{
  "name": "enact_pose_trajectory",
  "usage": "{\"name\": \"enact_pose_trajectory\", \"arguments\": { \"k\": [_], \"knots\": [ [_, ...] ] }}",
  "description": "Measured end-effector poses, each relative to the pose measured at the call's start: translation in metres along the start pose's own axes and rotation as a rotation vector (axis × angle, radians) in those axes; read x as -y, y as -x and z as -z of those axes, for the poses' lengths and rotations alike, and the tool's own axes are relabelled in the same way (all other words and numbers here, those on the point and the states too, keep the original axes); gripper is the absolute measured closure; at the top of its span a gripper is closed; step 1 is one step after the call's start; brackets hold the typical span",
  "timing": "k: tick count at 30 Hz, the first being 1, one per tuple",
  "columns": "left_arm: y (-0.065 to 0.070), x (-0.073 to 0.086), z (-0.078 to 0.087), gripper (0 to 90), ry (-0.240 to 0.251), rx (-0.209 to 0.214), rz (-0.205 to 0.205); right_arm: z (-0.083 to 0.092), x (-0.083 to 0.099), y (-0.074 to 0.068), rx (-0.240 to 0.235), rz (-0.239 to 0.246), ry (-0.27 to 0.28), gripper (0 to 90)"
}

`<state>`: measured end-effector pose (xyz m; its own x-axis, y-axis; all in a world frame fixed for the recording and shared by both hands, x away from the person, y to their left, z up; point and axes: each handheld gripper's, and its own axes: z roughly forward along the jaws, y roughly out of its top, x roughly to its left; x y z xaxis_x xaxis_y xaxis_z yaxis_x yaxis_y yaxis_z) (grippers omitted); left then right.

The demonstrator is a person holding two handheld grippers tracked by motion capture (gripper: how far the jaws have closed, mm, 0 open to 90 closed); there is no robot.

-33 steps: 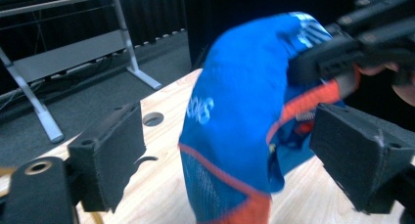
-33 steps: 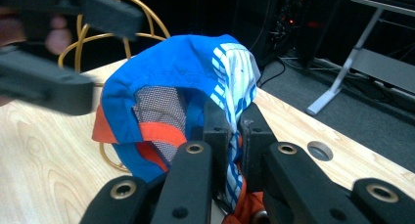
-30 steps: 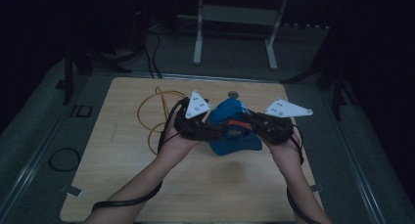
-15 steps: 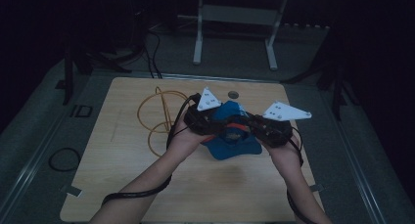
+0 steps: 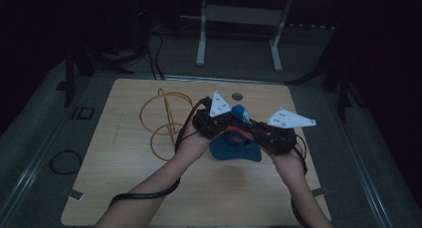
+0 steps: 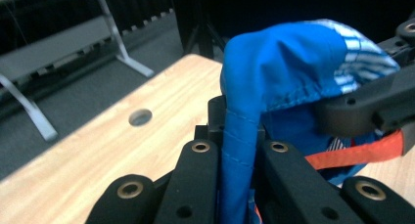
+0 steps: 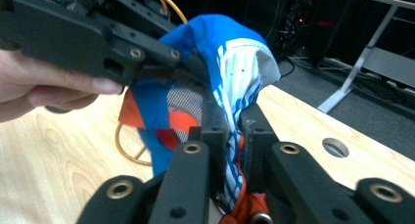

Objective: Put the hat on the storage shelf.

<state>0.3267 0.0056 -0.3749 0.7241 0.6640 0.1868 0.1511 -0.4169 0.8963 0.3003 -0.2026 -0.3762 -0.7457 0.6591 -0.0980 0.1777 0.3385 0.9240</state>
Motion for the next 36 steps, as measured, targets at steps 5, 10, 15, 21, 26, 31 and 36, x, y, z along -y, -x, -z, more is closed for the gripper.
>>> {"name": "enact_pose_trajectory", "arguments": {
  "k": [5,10,15,21,26,31,36],
  "knots": [
    [0.001,-0.003,0.011,89.4,0.064,-0.031,-0.040,0.016,0.001,-0.002,-0.030,-0.006,0.022,66.8],
    [-0.007,-0.002,0.018,89.3,0.101,-0.023,-0.057,0.035,0.001,-0.003,-0.045,0.002,0.067,58.5],
    [-0.012,0.002,0.027,89.3,0.164,0.038,-0.105,0.049,0.003,0.003,-0.037,0.013,0.095,54.2],
    [-0.024,0.007,0.037,89.2,0.236,0.185,-0.128,0.053,0.007,0.006,-0.069,0.015,0.091,54.1],
    [-0.029,0.014,0.042,89.0,0.313,0.353,-0.176,0.050,0.012,0.000,-0.110,0.026,0.090,54.0],
    [-0.028,0.016,0.045,89.0,0.345,0.434,-0.220,0.047,0.016,-0.009,-0.161,0.047,0.086,51.9],
    [-0.029,0.017,0.049,89.0,0.412,0.543,-0.244,0.045,0.017,-0.016,-0.198,0.058,0.083,51.9]
  ]
}}
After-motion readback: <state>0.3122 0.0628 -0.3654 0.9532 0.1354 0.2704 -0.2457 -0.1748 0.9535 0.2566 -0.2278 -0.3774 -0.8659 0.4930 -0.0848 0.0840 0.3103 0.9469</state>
